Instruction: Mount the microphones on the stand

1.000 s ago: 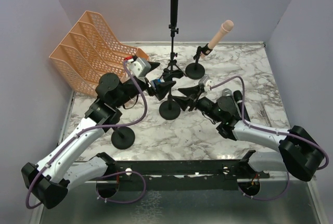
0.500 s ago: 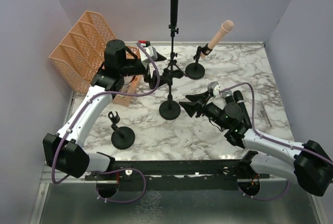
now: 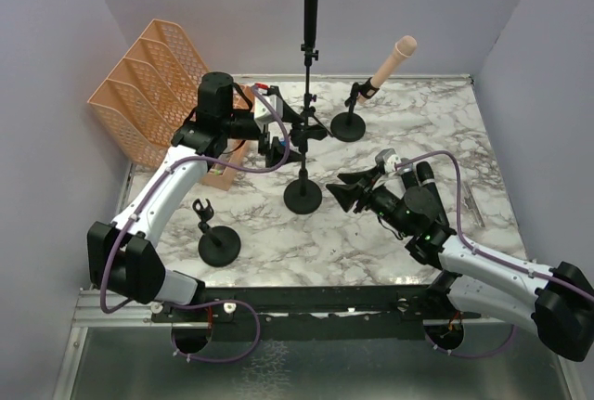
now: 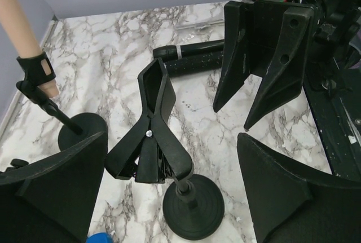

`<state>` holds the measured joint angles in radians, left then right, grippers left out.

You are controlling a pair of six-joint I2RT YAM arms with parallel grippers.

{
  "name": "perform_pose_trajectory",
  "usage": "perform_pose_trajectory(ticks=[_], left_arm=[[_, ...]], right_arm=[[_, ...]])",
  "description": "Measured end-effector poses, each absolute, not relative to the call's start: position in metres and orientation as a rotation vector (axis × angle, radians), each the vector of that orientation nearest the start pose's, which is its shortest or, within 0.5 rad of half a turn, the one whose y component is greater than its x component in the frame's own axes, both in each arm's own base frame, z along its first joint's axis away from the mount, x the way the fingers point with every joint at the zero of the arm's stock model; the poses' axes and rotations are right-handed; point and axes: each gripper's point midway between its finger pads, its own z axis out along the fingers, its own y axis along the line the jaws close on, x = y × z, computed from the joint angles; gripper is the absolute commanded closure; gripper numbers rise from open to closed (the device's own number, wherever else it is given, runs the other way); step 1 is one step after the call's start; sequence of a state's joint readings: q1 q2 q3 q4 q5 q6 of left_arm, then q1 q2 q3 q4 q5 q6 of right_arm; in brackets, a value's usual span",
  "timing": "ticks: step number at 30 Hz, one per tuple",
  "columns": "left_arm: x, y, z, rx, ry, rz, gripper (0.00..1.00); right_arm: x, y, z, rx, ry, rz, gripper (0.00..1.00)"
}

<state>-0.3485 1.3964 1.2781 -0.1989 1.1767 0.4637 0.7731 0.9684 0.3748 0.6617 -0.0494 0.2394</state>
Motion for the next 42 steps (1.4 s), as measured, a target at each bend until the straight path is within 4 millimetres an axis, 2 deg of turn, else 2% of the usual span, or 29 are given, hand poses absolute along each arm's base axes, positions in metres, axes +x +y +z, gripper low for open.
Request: perform_pose_trajectory(ticks=[3, 12, 18, 22, 26, 34, 36, 38, 40, 42], left_arm=[[0.293, -0.272, 0.313, 1.346, 1.207, -1.038, 0.14], [0.297, -0.274, 0.316, 1.315, 1.217, -1.058, 0.44], [0.297, -0.274, 0.317, 1.305, 1.220, -1.065, 0.52], [0.298, -0.274, 0.317, 1.302, 1.223, -1.065, 0.70], [0.298, -0.274, 0.316, 1.299, 1.227, -1.064, 1.00], [0.300, -0.274, 0.316, 1.293, 1.235, -1.055, 0.98], [0.300, -0.274, 0.316, 1.290, 1.236, -1.054, 0.66], [0.300, -0.274, 0.316, 1.284, 1.242, -1.058, 0.45], [0.301, -0.274, 0.317, 1.279, 1.247, -1.060, 0.33], [0.301, -0.274, 0.317, 1.276, 1.248, -1.058, 0.27]], right_arm=[[0.245, 0.261, 0.216, -0.440, 1.517, 0.825, 0.51], [0.250, 0.254, 0.206, -0.413, 1.562, 0.780, 0.52], [0.253, 0.250, 0.200, -0.395, 1.587, 0.752, 0.52], [0.258, 0.246, 0.199, -0.365, 1.611, 0.721, 0.52], [0.265, 0.242, 0.200, -0.322, 1.632, 0.687, 0.51], [0.274, 0.235, 0.188, -0.262, 1.698, 0.628, 0.52], [0.274, 0.234, 0.185, -0.256, 1.709, 0.622, 0.52], [0.274, 0.233, 0.184, -0.251, 1.715, 0.621, 0.52], [0.274, 0.233, 0.184, -0.250, 1.717, 0.620, 0.52], [0.274, 0.233, 0.184, -0.249, 1.718, 0.620, 0.52]])
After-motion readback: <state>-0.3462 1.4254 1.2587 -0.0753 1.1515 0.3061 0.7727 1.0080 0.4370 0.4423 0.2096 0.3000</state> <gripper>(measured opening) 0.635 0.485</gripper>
